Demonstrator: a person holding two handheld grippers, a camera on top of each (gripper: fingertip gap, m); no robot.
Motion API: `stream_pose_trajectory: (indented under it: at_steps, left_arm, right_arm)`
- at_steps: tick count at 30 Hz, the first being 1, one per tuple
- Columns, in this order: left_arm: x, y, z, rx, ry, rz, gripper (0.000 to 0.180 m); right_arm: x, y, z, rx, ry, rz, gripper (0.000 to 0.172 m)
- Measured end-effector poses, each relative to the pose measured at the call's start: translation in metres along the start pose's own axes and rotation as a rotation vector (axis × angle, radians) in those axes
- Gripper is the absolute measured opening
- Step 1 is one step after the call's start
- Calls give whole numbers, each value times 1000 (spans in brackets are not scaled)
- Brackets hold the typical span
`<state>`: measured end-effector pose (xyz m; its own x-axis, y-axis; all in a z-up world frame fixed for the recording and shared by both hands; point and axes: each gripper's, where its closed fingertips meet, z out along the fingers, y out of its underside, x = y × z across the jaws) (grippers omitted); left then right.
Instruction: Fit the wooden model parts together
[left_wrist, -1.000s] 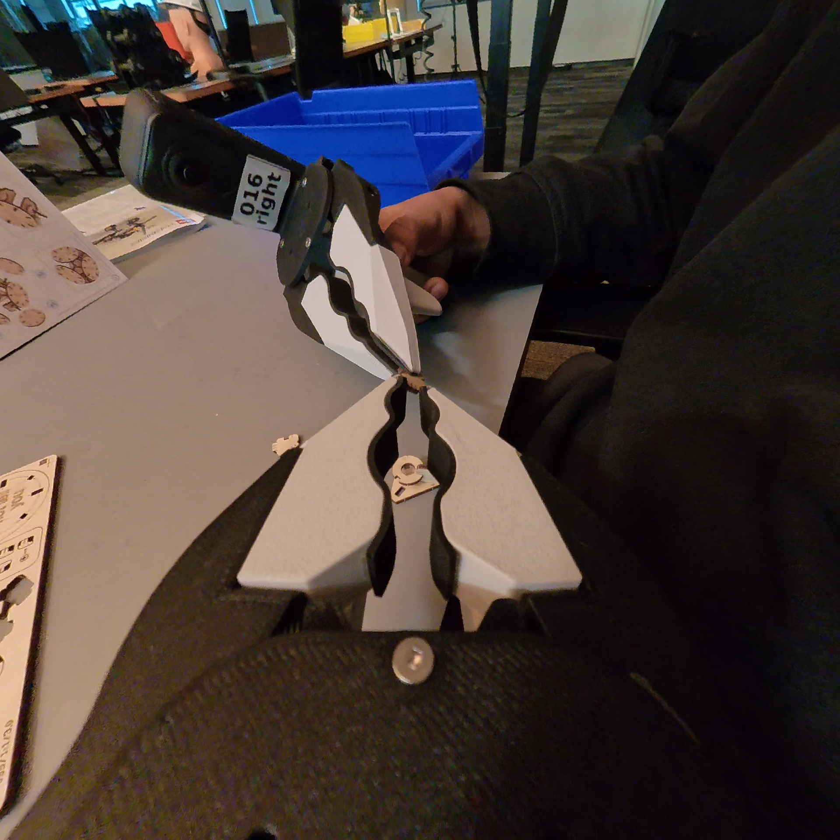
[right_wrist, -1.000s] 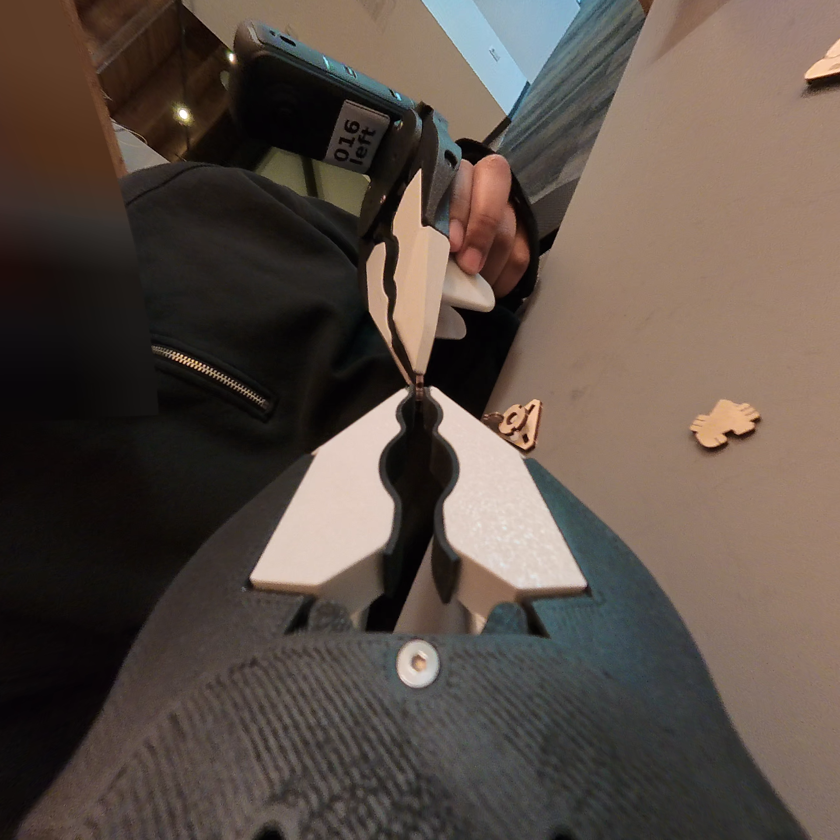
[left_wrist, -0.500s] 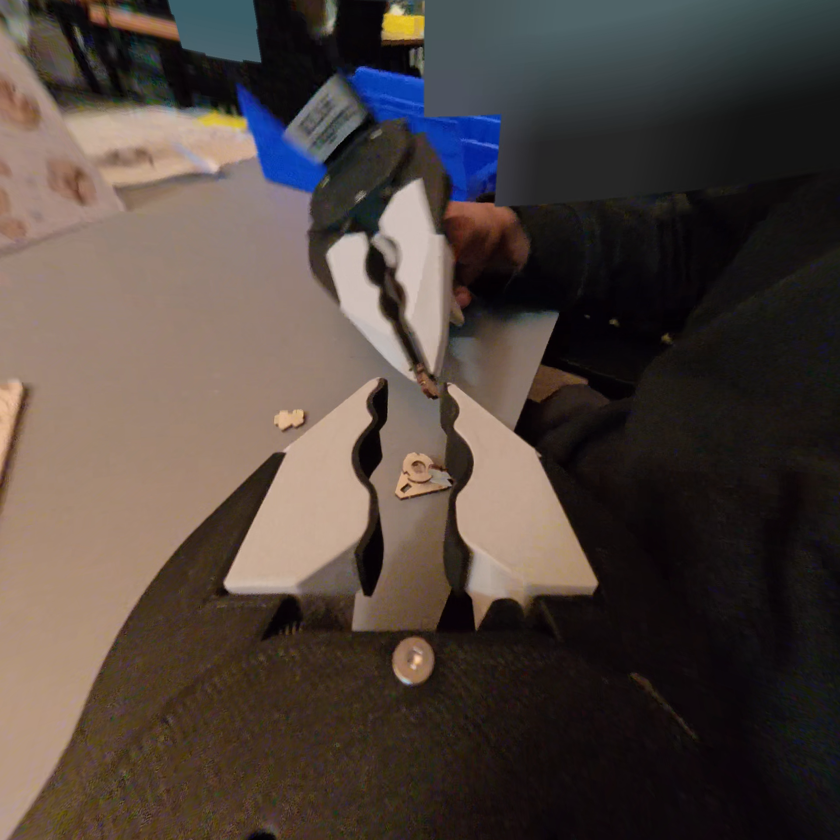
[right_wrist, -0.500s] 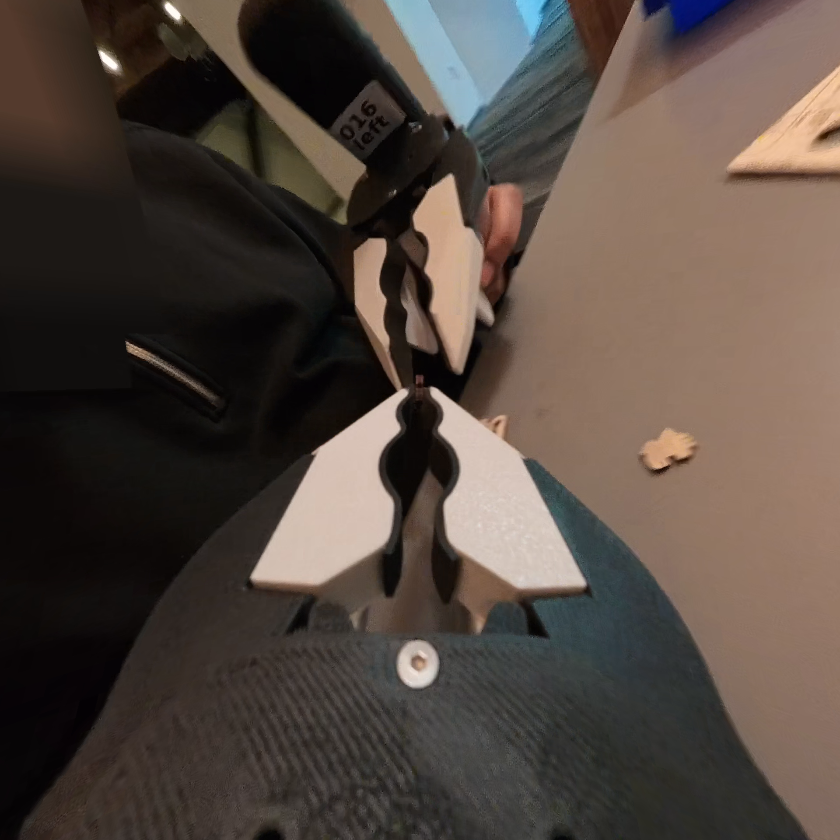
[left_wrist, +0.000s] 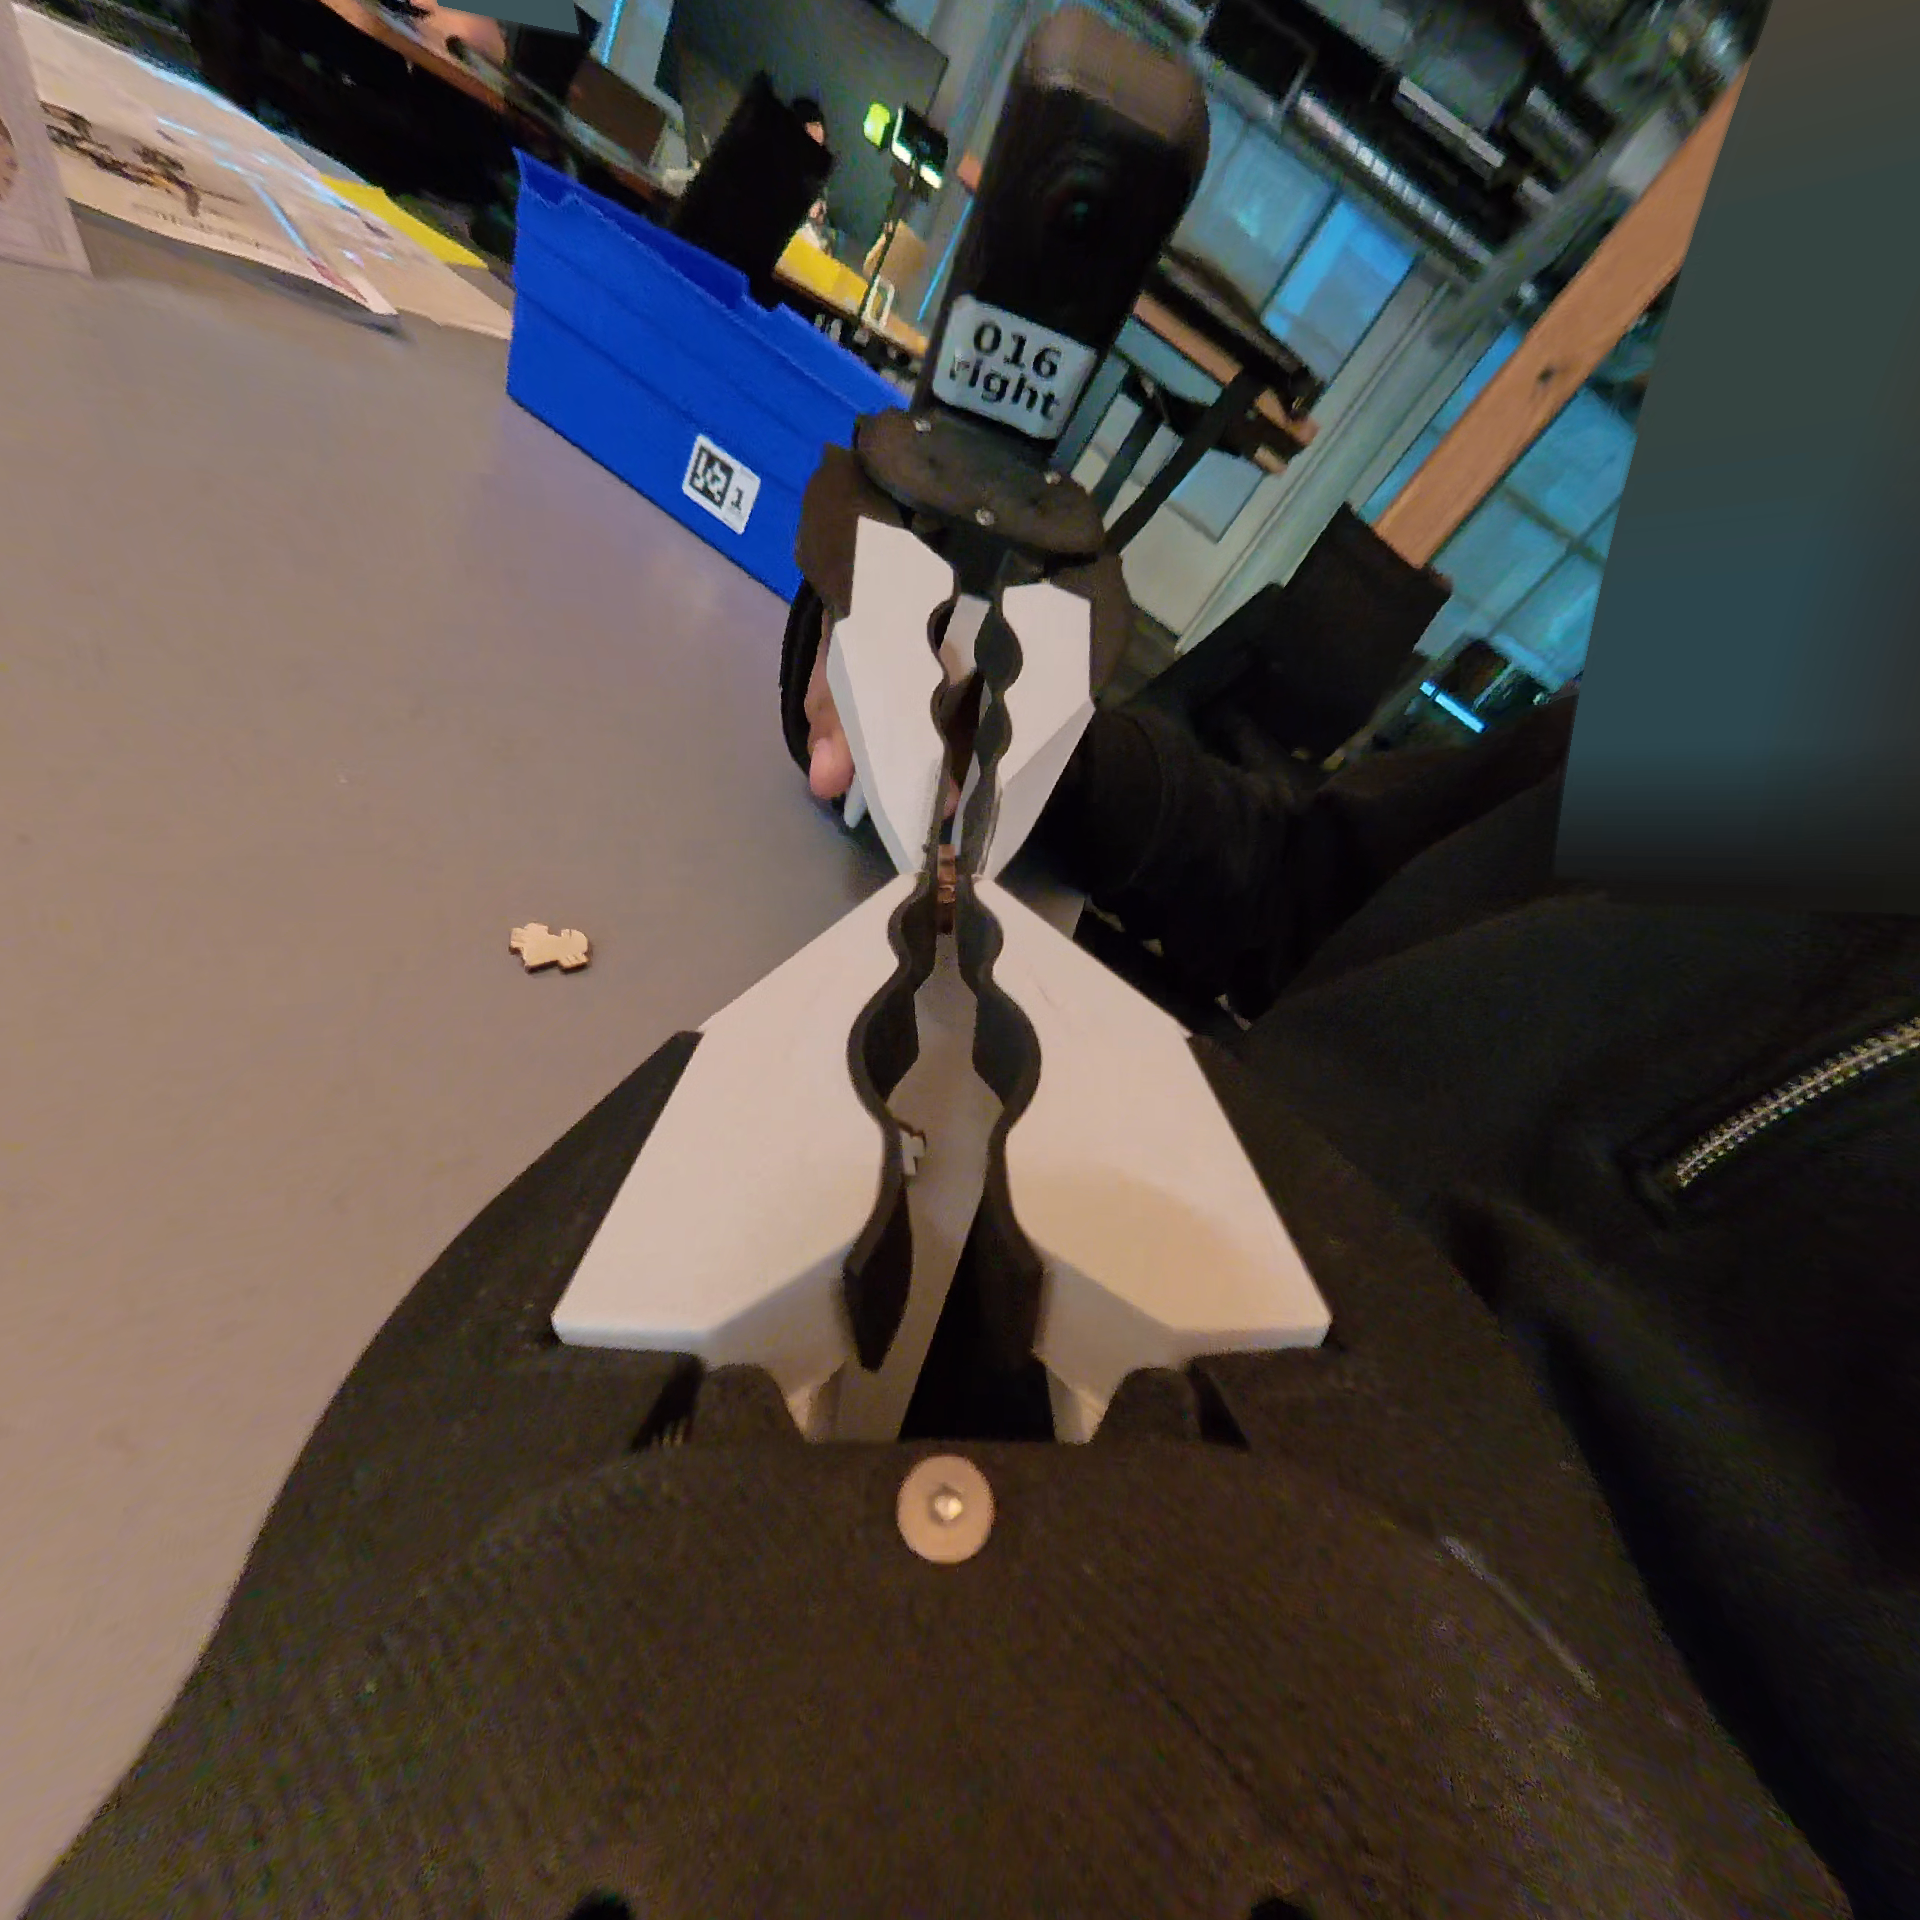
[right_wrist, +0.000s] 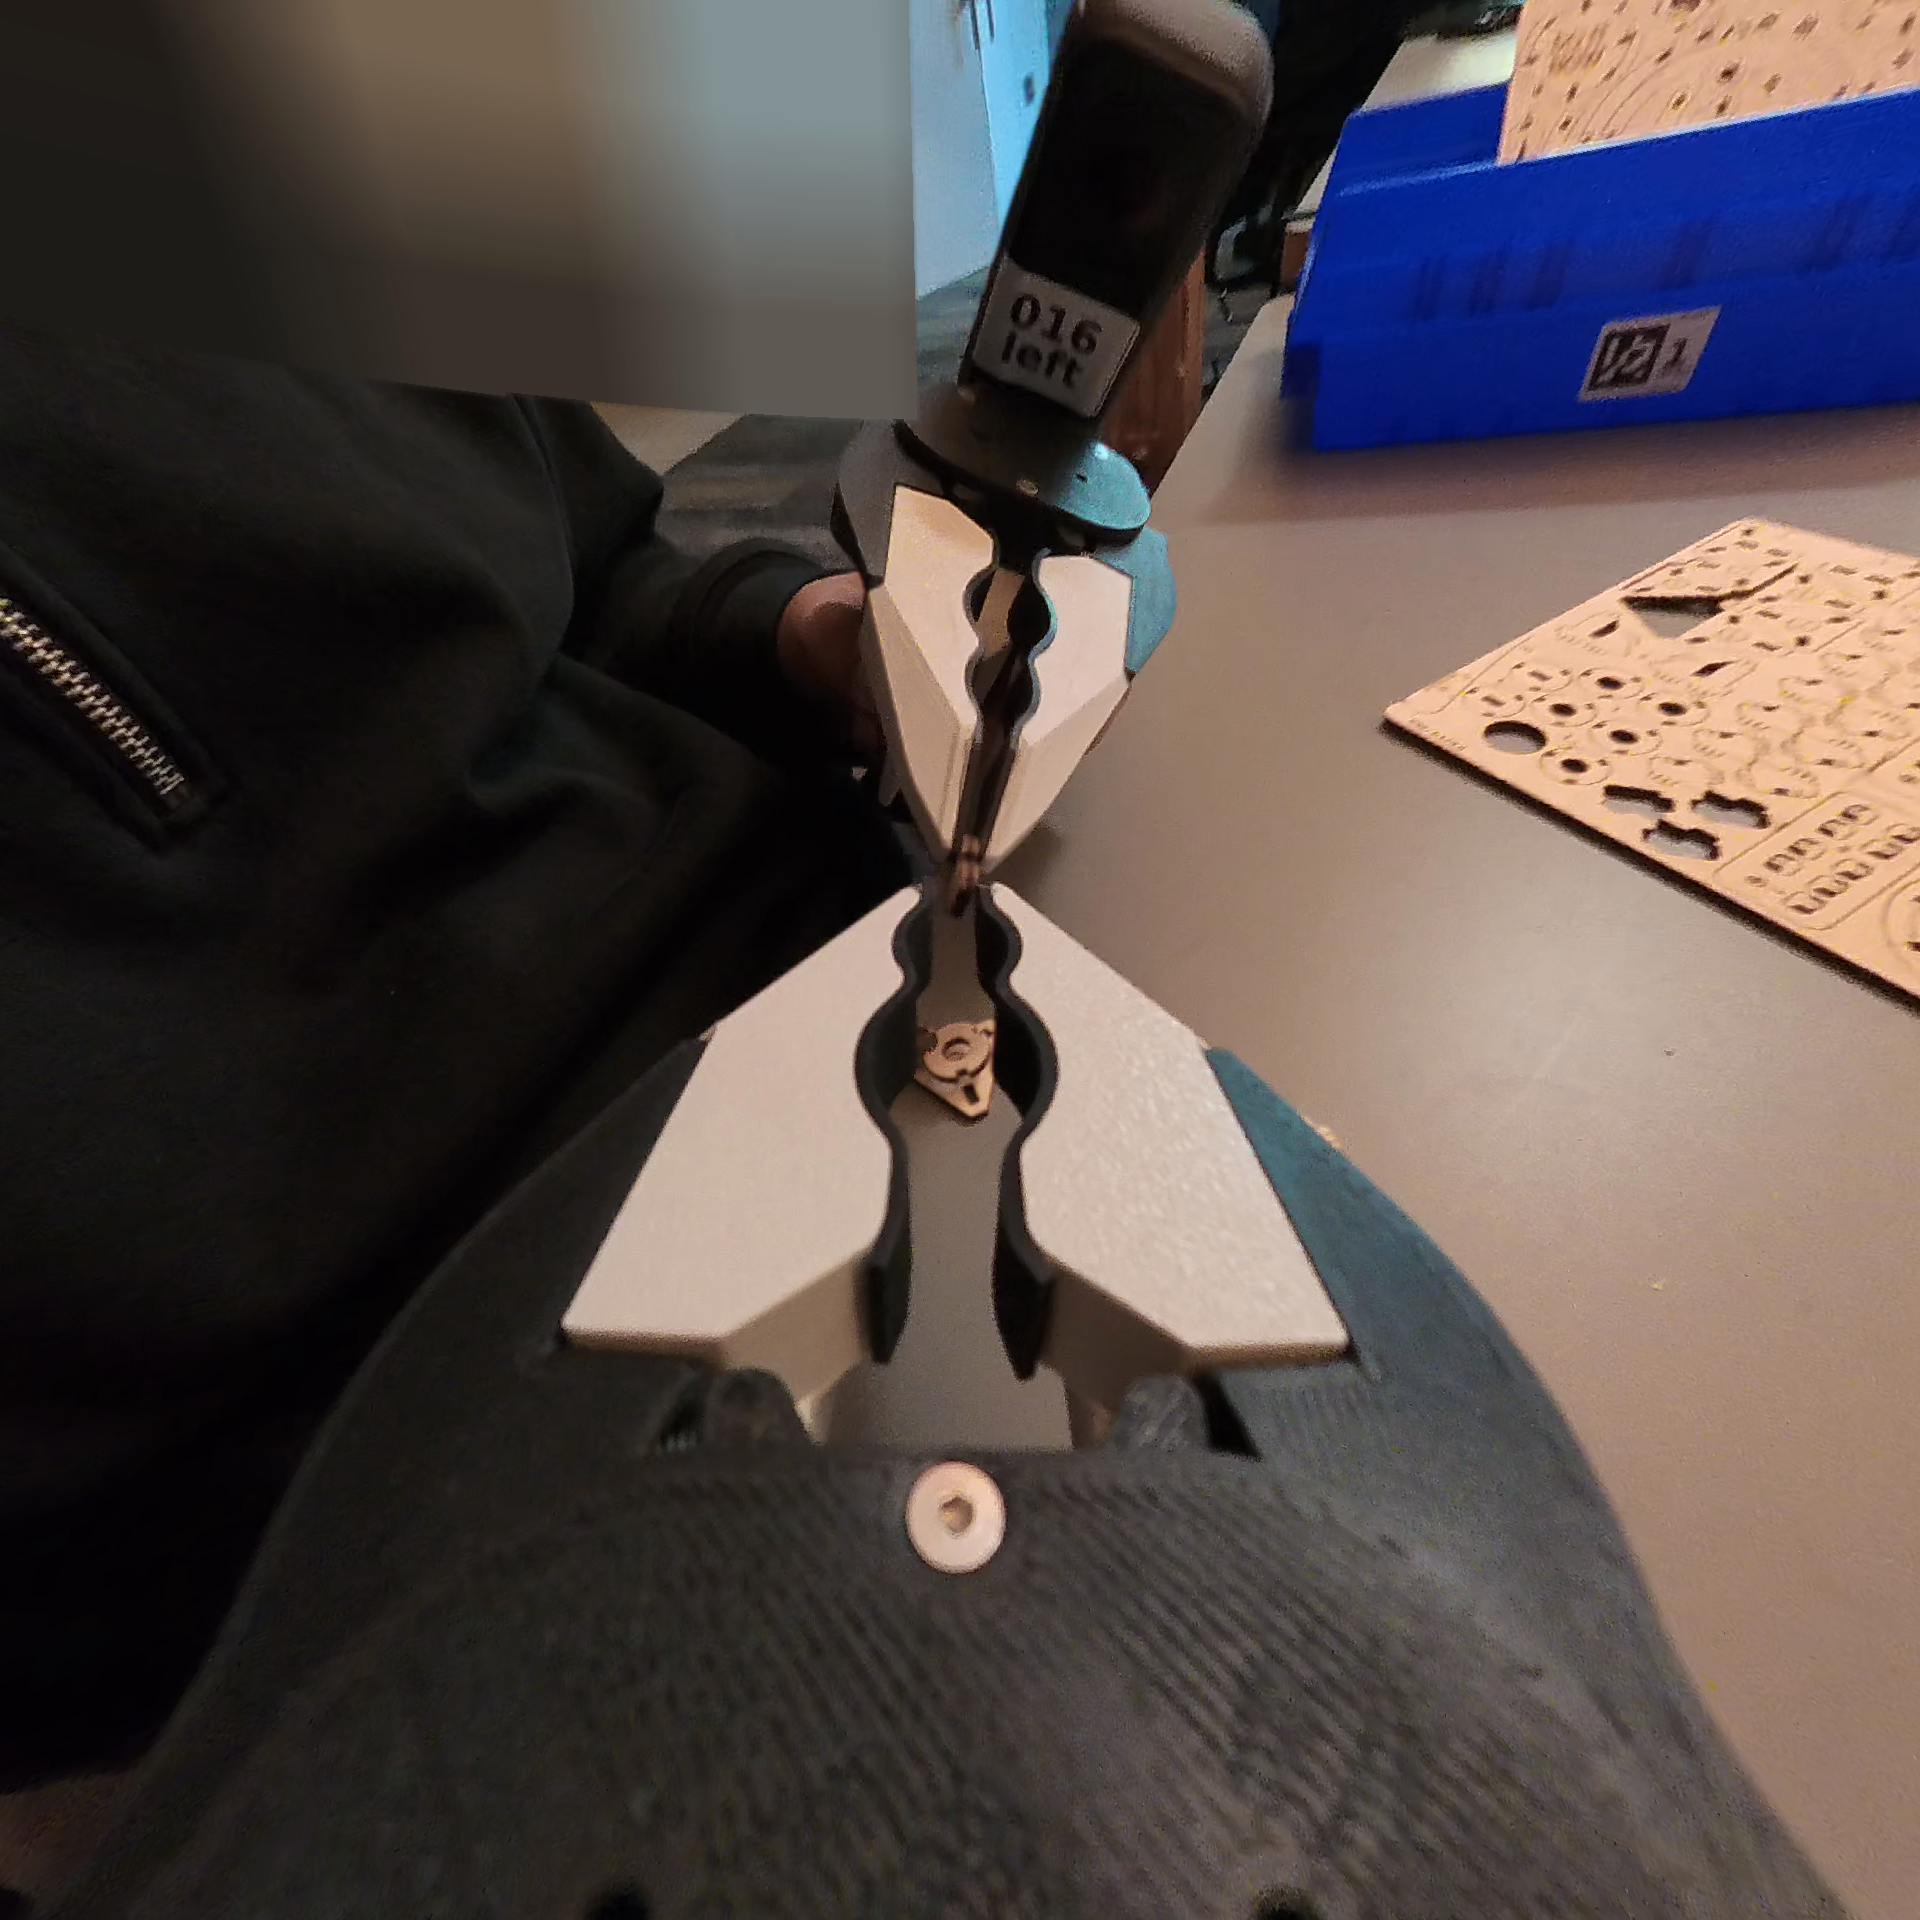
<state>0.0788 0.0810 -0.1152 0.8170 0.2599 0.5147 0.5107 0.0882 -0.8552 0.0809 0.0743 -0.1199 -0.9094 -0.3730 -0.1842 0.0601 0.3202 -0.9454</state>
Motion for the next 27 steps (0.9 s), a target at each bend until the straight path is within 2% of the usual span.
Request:
stream_pose_trajectory:
  at_steps: [5,12,15,20,23,25,27]
  left_arm:
    - [0,-6,-3,48,24,-43,1]
    - [0,-6,-1,44,11,-16,2]
    - [-1,-4,0,42,-1,-2,1]
    - [-6,-4,-1,34,-28,-15,2]
    - [-10,1,-7,-3,-103,28,26]
    - [-13,19,-8,-111,-202,112,40]
    - [-16,42,-7,-247,-296,206,46]
  right_arm:
    - [3,-4,-1,20,20,-1,2]
    - [3,-7,-1,70,-29,67,2]
    - [3,-5,-2,40,-47,126,1]
    - [8,-3,-3,-1,10,116,1]
    - [17,5,-12,-67,85,82,0]
    - [20,18,-16,-169,119,42,0]
    - [15,25,-14,-242,95,31,0]
